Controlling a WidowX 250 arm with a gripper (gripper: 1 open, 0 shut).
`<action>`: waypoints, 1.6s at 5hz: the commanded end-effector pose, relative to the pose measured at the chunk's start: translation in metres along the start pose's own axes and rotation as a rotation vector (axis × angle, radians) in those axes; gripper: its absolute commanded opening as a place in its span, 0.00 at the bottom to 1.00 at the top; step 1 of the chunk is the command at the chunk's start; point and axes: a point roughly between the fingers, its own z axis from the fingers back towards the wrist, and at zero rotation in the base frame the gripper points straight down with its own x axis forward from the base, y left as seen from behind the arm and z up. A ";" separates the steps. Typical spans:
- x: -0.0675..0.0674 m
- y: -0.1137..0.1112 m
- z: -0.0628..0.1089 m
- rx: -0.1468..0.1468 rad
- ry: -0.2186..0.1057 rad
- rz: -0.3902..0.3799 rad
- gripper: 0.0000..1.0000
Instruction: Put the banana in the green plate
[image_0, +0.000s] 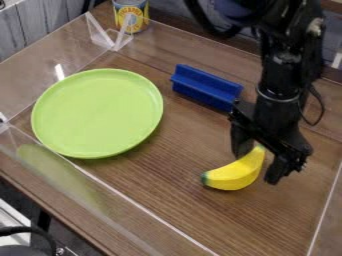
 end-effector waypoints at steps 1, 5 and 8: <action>0.003 -0.014 0.005 -0.012 -0.040 0.014 1.00; 0.000 0.001 0.019 -0.003 -0.018 0.020 1.00; -0.004 0.020 -0.005 0.012 -0.008 -0.037 1.00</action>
